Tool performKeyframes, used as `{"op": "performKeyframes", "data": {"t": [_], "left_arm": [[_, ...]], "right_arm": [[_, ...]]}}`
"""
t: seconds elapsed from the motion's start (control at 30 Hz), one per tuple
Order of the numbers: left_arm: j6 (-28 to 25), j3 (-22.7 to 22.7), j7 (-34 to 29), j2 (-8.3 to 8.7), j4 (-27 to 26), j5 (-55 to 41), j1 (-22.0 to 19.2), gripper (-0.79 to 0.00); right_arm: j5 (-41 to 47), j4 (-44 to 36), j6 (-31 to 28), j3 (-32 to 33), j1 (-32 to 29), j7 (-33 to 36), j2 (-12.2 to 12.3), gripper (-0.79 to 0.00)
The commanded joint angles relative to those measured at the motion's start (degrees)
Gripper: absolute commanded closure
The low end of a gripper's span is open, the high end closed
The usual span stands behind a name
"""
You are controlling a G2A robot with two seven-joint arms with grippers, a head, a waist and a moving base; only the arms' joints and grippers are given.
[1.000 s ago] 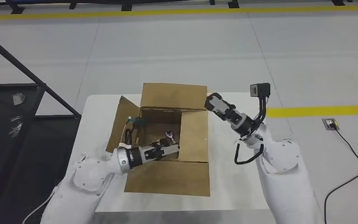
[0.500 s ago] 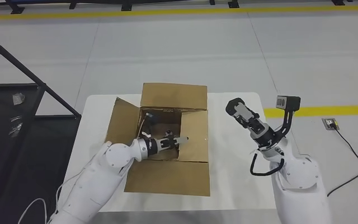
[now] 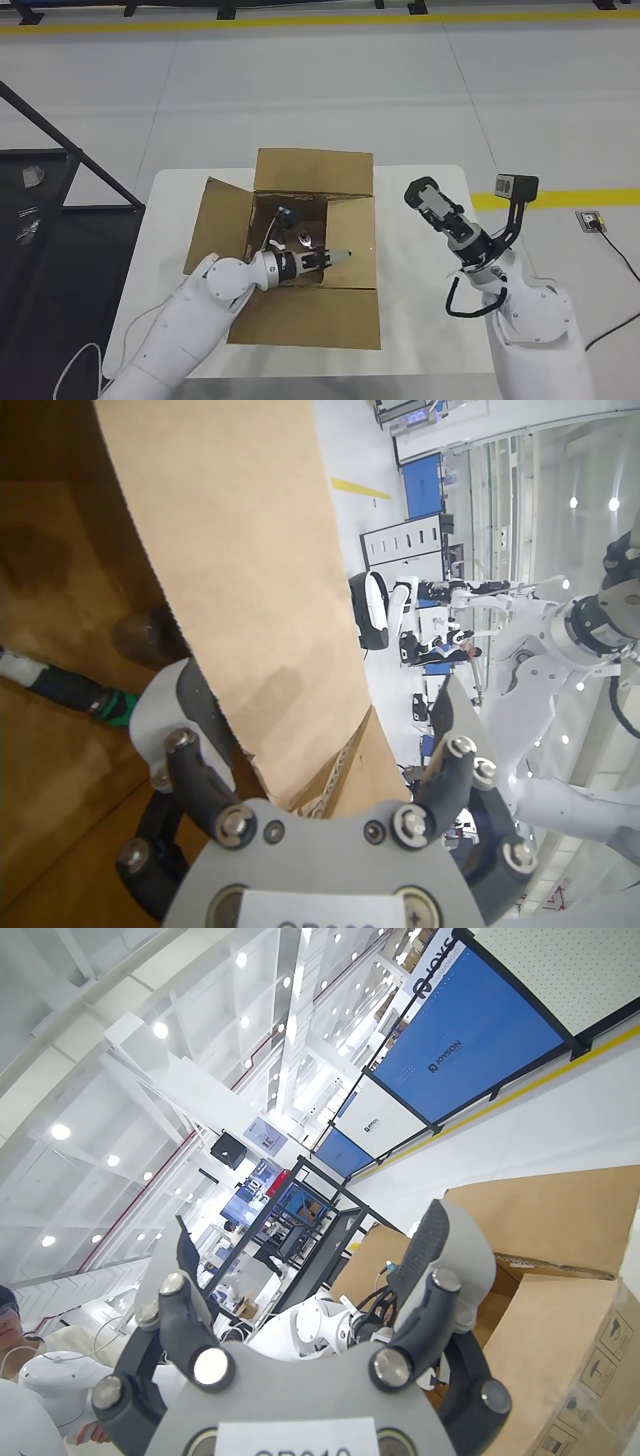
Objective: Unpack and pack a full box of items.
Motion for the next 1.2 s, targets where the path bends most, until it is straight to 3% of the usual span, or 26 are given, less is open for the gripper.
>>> {"op": "performKeyframes", "data": {"t": [0.0,0.4,0.67,0.9,1.17], "left_arm": [[-0.7,-0.35,-0.3,-0.1,0.03,-0.51,-0.09,-0.785],[-2.22,-4.54,-1.85,0.17,-3.44,-6.16,1.17,-0.785],[-1.46,-3.99,0.11,-0.76,-8.01,-7.83,0.86,-0.785],[-0.73,1.28,4.3,-3.64,-7.27,-8.85,-2.56,-0.785],[0.95,9.76,7.45,-8.79,0.21,-10.29,-8.15,-0.785]], "right_arm": [[0.13,-0.09,-0.07,-0.03,-0.15,-0.12,0.17,-0.785],[1.05,0.32,-0.23,-0.5,0.59,-0.32,1.04,-0.785],[1.57,-0.82,-0.57,1.44,-0.26,-1.48,1.78,-0.785],[1.93,-3.82,-0.66,5.13,-3.43,-3.12,2.56,-0.785],[2.63,-6.17,-0.47,9.02,-7.17,-4.6,3.36,-0.785]]}}
